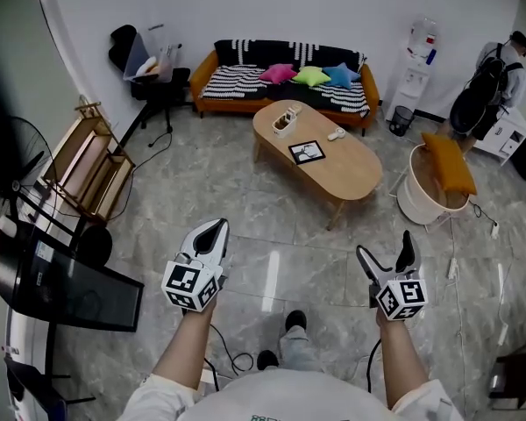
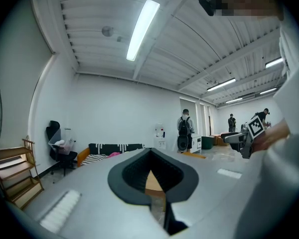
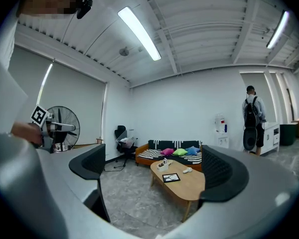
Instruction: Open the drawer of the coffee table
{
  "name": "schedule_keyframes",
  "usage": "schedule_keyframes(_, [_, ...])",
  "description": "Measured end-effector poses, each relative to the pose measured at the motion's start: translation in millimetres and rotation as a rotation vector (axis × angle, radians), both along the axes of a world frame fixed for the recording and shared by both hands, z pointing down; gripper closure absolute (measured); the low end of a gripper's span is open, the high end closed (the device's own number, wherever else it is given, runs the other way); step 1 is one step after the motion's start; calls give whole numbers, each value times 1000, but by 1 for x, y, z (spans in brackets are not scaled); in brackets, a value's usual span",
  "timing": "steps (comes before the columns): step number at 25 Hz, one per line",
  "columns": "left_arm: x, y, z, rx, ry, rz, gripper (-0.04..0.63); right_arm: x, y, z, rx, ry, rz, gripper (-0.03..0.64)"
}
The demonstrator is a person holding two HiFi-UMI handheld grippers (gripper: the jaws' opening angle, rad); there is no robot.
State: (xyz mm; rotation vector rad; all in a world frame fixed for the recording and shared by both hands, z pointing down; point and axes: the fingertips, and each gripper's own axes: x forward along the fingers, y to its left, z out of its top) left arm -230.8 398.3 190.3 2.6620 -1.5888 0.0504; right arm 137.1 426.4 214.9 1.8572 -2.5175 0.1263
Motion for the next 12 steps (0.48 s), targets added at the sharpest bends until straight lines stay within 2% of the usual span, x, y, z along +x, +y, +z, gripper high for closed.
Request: schedule_keyframes(12, [23,-118,-13,29,-54,-76,597,18,-151,10,22,-20,-95,28])
